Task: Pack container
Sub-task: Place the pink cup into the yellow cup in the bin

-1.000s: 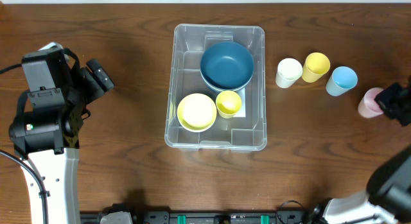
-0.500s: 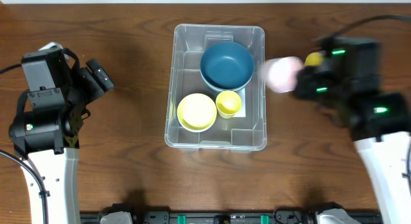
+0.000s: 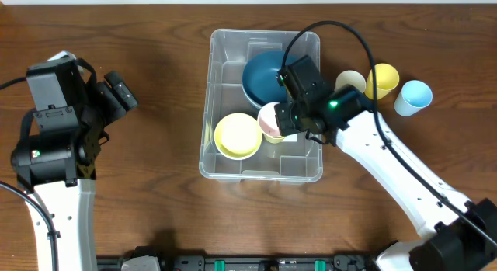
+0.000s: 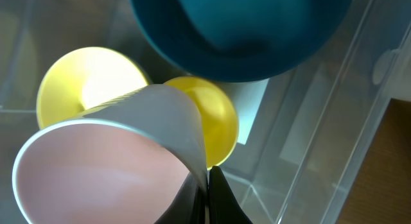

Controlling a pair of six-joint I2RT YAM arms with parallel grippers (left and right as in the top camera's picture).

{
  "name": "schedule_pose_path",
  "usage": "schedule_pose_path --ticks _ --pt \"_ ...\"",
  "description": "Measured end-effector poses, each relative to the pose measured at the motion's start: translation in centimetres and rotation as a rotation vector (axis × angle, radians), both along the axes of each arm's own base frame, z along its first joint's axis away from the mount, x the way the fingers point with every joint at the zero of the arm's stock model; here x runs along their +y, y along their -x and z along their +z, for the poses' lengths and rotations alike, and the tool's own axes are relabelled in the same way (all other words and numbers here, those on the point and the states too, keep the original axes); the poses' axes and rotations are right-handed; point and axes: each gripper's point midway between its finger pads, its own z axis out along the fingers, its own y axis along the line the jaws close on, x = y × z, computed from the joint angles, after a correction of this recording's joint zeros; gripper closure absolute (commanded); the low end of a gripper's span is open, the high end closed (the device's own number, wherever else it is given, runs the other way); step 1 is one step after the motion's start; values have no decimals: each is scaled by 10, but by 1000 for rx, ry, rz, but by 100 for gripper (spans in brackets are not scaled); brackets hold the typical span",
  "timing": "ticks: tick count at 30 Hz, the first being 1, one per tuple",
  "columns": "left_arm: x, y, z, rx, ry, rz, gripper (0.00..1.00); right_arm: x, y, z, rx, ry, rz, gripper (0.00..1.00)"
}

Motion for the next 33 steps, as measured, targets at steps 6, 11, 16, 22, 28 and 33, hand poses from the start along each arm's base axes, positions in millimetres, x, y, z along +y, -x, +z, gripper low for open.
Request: schedule_pose_path --ticks 6,11,16,22,28,33 --pt "0 0 0 0 0 0 2 -4 -3 0 -17 20 -13 99" --pt "0 0 0 0 0 0 2 -12 -3 -5 -7 66 -27 99" --pt "0 0 0 0 0 0 2 -14 -12 -20 2 97 -45 82" --pt "0 0 0 0 0 0 2 -16 -14 -25 8 111 -49 44" --pt "0 0 0 0 0 0 2 -53 -32 26 -104 35 -158 36" --pt "0 0 0 0 0 0 2 -155 -54 92 -264 -21 -434 35"
